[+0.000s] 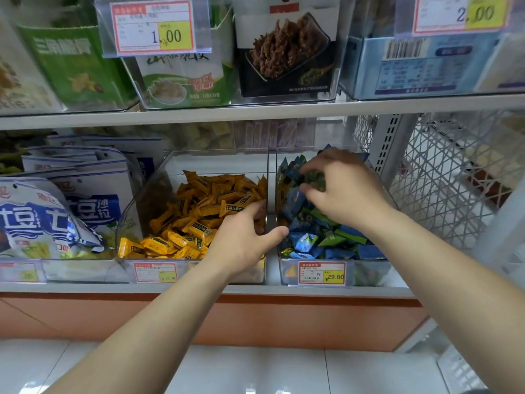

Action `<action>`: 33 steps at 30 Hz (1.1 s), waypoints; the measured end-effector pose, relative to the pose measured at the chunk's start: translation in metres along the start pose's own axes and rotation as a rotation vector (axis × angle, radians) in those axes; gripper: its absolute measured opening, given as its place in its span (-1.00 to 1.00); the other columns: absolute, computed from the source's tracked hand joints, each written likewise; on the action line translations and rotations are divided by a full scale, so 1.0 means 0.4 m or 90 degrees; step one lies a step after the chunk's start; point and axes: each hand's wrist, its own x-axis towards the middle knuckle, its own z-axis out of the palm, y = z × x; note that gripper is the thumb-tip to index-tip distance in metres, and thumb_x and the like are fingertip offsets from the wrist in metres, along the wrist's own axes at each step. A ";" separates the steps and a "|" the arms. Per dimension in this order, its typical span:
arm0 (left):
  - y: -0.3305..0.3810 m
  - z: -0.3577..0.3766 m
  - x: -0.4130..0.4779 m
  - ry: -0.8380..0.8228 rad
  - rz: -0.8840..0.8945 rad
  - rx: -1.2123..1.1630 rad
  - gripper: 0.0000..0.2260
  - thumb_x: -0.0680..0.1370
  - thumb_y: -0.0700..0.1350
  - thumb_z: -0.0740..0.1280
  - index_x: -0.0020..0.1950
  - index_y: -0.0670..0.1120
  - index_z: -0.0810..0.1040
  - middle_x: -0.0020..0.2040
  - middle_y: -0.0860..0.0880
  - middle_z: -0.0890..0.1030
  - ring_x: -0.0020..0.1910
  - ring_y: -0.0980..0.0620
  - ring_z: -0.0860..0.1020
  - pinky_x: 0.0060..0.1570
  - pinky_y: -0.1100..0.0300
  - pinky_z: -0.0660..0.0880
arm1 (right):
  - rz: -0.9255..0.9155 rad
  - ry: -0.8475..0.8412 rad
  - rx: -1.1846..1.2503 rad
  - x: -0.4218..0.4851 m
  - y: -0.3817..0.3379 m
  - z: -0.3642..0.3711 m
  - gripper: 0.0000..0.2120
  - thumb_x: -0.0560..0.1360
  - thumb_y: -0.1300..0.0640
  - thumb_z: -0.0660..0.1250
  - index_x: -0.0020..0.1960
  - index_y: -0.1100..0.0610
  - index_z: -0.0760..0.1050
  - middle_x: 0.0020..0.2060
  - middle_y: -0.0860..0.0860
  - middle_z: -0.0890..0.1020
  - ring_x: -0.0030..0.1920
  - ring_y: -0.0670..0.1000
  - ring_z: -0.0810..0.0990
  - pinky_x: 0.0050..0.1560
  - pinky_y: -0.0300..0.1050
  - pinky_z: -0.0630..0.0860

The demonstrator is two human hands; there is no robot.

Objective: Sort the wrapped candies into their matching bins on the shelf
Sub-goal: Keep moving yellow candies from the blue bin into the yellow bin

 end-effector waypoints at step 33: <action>-0.014 -0.003 -0.002 -0.003 0.022 -0.003 -0.43 0.48 0.21 0.41 0.45 0.10 0.40 0.28 0.13 0.58 0.13 0.17 0.57 0.09 0.28 0.53 | -0.122 -0.382 -0.216 0.012 -0.022 0.083 -0.52 0.50 -0.32 0.10 0.26 -0.13 0.51 0.19 -0.02 0.61 0.15 0.06 0.56 0.18 0.00 0.52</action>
